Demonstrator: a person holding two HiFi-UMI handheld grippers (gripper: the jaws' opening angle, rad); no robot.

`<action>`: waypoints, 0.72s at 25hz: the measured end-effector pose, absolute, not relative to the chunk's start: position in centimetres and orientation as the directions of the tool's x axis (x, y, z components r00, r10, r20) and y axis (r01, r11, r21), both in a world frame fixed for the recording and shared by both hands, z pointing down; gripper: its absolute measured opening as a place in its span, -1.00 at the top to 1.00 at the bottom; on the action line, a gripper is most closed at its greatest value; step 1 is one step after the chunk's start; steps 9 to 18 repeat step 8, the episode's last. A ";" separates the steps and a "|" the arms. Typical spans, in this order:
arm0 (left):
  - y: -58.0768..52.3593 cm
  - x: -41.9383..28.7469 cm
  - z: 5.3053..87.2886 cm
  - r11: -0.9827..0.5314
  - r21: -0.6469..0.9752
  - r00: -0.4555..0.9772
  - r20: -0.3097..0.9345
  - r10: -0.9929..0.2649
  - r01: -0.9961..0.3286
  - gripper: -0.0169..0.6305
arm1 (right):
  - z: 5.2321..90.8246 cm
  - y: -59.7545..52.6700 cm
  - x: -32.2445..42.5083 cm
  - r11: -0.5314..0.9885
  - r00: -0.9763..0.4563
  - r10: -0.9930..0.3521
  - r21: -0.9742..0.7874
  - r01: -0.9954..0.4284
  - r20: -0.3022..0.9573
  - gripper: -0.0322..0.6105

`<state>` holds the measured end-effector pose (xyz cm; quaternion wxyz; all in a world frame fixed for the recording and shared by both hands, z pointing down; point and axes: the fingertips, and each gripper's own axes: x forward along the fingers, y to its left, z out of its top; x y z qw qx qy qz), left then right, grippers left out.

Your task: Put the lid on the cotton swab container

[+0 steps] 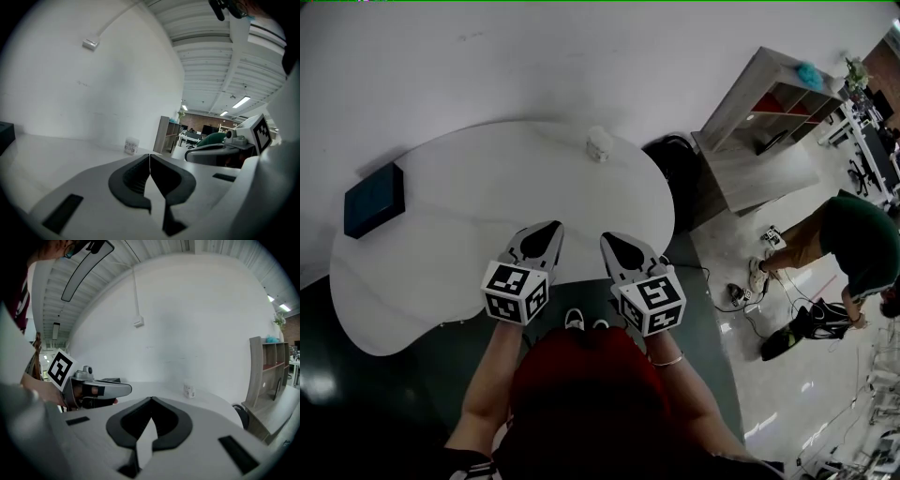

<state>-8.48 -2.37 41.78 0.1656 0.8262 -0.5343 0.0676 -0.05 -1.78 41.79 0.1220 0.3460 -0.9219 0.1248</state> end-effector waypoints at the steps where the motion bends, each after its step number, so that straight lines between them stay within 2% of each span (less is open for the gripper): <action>1: -2.3 -8.5 41.7 -0.370 0.200 0.415 0.290 -0.862 -0.907 0.87 | 41.8 -1.7 0.0 0.731 -0.733 -0.605 -0.147 -0.666 0.311 0.85; 18: -1.7 -8.0 41.3 -0.332 0.199 0.379 0.288 -0.880 -0.922 0.87 | 41.7 -1.4 1.4 0.744 -0.742 -0.588 -0.145 -0.653 0.323 0.85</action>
